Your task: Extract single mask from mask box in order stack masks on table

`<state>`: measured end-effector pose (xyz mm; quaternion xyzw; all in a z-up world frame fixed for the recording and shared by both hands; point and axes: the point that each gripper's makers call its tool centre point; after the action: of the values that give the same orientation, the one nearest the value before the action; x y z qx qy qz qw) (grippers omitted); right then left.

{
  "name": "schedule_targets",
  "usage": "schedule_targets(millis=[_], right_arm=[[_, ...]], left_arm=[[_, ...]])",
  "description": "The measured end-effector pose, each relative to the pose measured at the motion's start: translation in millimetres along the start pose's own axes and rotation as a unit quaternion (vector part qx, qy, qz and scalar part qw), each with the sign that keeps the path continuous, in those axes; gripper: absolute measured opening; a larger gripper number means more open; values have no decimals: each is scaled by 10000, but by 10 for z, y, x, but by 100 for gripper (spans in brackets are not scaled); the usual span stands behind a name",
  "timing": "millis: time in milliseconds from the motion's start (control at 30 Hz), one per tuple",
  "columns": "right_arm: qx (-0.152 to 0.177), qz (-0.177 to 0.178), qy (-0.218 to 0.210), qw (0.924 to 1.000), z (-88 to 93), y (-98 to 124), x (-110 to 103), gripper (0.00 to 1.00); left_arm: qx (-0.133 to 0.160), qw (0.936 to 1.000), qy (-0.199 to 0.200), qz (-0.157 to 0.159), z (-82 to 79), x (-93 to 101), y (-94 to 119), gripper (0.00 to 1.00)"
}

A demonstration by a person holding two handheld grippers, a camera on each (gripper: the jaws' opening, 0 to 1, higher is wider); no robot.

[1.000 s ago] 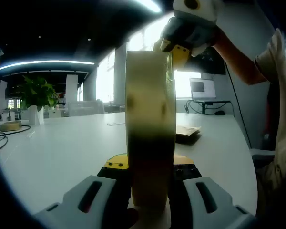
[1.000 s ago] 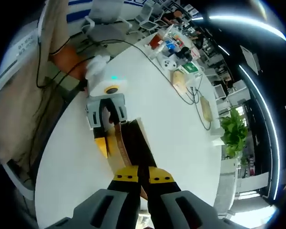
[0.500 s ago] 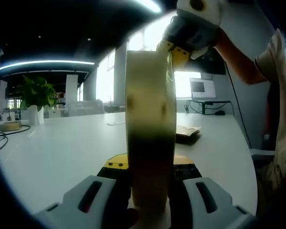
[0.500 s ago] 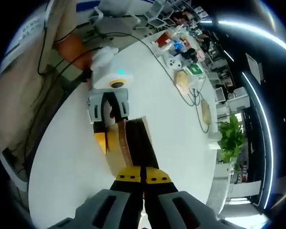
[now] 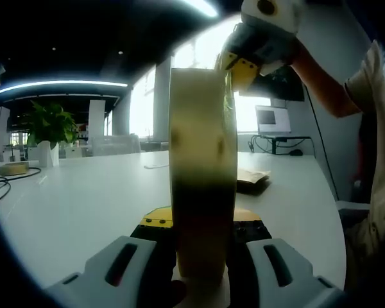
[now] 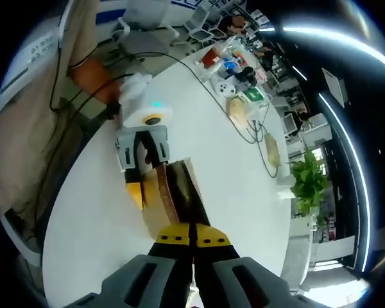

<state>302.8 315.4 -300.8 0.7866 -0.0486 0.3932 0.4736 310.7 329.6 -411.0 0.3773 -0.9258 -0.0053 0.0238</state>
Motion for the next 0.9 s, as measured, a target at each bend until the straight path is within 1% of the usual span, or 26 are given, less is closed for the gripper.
schedule_targets(millis=[167, 333, 500, 900], right_arm=[[23, 118, -53, 9999, -4, 73, 41, 0], [33, 164, -70, 9998, -14, 125, 39, 0], [48, 355, -86, 9993, -30, 217, 120, 0], [61, 685, -87, 9976, -71, 412, 269, 0]], left_arm=[[0, 10000, -4, 4, 4, 0, 0, 20], [3, 10000, 10, 12, -1, 4, -1, 20], [3, 10000, 10, 13, -5, 2, 2, 20], [1, 10000, 20, 8, -4, 8, 13, 20]])
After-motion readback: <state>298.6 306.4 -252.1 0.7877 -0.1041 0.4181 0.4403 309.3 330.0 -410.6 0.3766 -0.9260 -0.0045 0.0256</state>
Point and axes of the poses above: the point that each gripper's makers call its tool centre point, and the gripper's own axes: y roughly backward along the fingers, x roughly to its right, z roughly out of its underside, and after that the axes turned 4 degrees about y, right-handed
